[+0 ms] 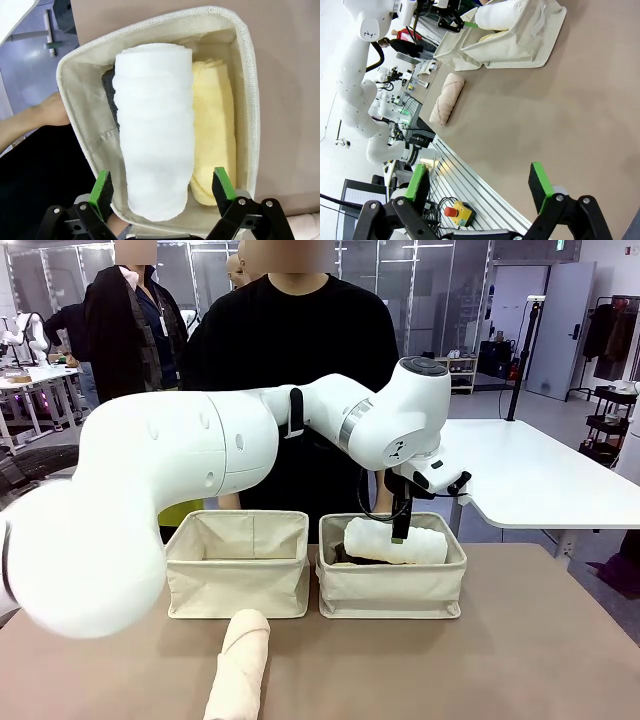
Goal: Divide the towels into two baskets.
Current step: Pick up one hotel-folded towel from the bottom of the table and place it in the Fabric basket indicated by the person.
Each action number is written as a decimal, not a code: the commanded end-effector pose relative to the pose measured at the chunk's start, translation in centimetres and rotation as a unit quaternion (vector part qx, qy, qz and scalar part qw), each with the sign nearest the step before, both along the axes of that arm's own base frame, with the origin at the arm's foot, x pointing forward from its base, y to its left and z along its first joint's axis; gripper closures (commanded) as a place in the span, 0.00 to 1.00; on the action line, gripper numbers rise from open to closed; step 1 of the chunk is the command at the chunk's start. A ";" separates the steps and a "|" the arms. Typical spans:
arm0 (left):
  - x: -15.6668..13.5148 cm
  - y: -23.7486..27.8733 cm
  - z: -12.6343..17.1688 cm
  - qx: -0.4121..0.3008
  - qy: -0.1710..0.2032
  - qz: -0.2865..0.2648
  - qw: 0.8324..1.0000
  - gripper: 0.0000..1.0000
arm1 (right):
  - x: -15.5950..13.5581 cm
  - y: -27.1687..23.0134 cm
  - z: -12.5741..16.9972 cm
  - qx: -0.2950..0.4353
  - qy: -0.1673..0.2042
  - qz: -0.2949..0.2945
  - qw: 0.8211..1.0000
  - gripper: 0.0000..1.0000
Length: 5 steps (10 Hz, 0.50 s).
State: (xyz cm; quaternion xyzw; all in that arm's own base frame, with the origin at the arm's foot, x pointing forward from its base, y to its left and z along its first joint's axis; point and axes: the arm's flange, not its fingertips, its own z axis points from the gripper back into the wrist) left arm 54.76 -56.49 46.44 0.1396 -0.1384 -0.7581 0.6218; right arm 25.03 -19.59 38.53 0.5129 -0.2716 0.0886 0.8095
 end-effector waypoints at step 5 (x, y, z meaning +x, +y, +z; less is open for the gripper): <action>-7.8 12.4 2.8 -0.072 0.053 0.103 0.991 0.00 | -0.2 0.1 0.2 0.005 -0.012 -0.002 1.000 0.00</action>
